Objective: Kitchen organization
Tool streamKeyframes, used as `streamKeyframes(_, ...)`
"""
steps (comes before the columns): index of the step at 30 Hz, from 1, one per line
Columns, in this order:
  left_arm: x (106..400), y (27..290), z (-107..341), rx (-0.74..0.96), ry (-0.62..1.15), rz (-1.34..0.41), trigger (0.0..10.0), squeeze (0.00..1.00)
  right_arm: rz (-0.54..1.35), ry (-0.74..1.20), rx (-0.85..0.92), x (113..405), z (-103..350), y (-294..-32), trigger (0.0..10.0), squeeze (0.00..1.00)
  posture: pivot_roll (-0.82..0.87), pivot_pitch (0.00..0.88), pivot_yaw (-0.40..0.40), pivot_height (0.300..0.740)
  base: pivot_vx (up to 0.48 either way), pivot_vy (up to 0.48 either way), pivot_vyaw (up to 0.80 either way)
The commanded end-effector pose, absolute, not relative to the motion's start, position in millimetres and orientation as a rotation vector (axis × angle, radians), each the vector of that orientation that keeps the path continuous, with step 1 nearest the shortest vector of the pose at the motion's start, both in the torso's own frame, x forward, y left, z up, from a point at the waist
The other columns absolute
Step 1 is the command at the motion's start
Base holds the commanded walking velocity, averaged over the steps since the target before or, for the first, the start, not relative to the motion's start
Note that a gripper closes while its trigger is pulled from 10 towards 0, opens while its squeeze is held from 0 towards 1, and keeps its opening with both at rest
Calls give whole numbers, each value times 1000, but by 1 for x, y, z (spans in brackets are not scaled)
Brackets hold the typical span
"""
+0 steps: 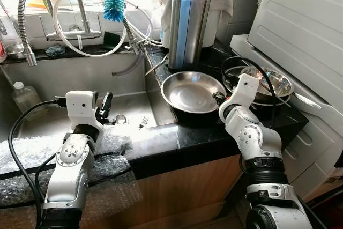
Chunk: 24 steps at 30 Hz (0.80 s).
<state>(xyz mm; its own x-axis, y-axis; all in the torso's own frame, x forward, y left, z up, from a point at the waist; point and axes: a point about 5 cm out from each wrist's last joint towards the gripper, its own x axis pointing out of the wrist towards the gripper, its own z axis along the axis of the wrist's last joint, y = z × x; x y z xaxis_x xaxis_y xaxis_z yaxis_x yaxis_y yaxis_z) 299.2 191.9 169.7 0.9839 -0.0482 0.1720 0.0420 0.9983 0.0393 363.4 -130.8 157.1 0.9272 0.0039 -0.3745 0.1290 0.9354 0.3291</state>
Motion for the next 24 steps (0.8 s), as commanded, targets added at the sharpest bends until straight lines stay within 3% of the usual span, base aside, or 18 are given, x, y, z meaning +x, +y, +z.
streamKeyframes(1, 301, 187, 166, 53, -146, -71, 10000, 0, -44, 386, 357, 366, 160, -127, 0, 0, -122, 0, -71, 740, 0, 0, 0)
streamKeyframes(9, 303, 188, 166, 70, -143, -56, 10000, 0, 4, 317, 425, 367, 169, -119, 0, 0, -118, 0, -71, 740, 0, 0, 0)
streamKeyframes(15, 306, 194, 175, 16, -192, 12, 10000, 0, 121, 77, 541, 364, 198, -106, 0, 0, -116, 0, -68, 740, 0, 0, 0)
streamKeyframes(22, 311, 198, 185, -58, -229, 58, 10000, 0, 154, -3, 582, 361, 204, -104, 0, 0, -111, 0, -65, 740, 0, 0, 0)
streamKeyframes(23, 312, 200, 187, -91, -233, 69, 10000, 0, 177, -18, 578, 359, 204, -102, 2824, 0, -111, 0, -64, 740, 0, 0, 0)
streamKeyframes(24, 312, 200, 187, -103, -233, 71, 10000, 0, 186, -19, 567, 358, 203, -101, 2824, 0, -111, 0, -64, 740, 0, 0, 0)
